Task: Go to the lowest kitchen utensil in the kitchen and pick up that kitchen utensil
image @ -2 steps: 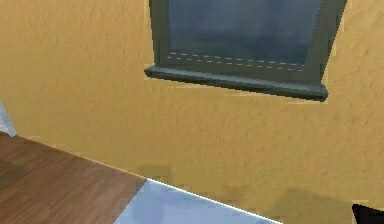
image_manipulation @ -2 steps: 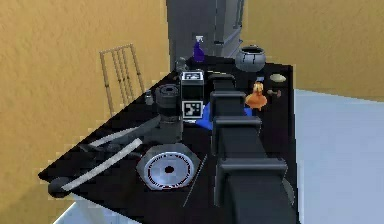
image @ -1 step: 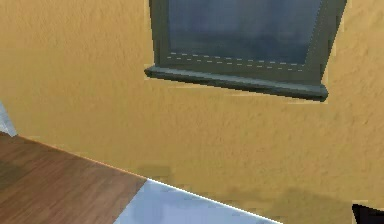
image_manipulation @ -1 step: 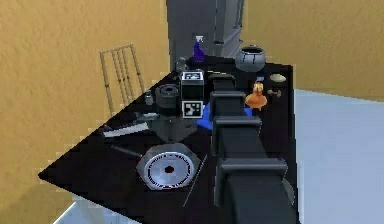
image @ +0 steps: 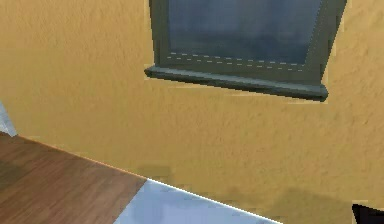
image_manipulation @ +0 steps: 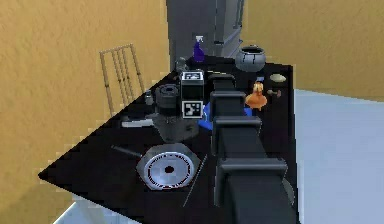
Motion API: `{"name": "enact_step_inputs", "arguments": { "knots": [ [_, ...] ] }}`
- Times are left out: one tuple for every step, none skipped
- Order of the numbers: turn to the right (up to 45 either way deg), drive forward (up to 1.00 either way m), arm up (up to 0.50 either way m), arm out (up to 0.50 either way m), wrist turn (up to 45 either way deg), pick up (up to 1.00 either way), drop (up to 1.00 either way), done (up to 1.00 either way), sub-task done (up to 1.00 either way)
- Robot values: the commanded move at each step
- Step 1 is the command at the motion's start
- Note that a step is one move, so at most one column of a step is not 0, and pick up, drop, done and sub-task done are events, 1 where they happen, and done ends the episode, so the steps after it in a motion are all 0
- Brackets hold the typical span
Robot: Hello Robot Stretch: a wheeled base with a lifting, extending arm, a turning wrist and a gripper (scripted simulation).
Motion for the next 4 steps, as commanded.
{"name": "enact_step_inputs", "arguments": {
  "knots": [
    [0.0, 0.00, -0.28, 0.00, 0.0, 0.00, 0.00, 0.00, 0.00],
    [0.0, 0.00, 0.00, 0.00, 0.0, 1.00, 0.00, 0.00, 0.00],
    [0.0, 0.00, 0.10, 0.00, 0.0, 0.00, 0.00, 0.00, 0.00],
    [0.0, 0.00, 0.00, 0.00, 0.0, 0.00, 0.00, 1.00, 0.00]
  ]
}}
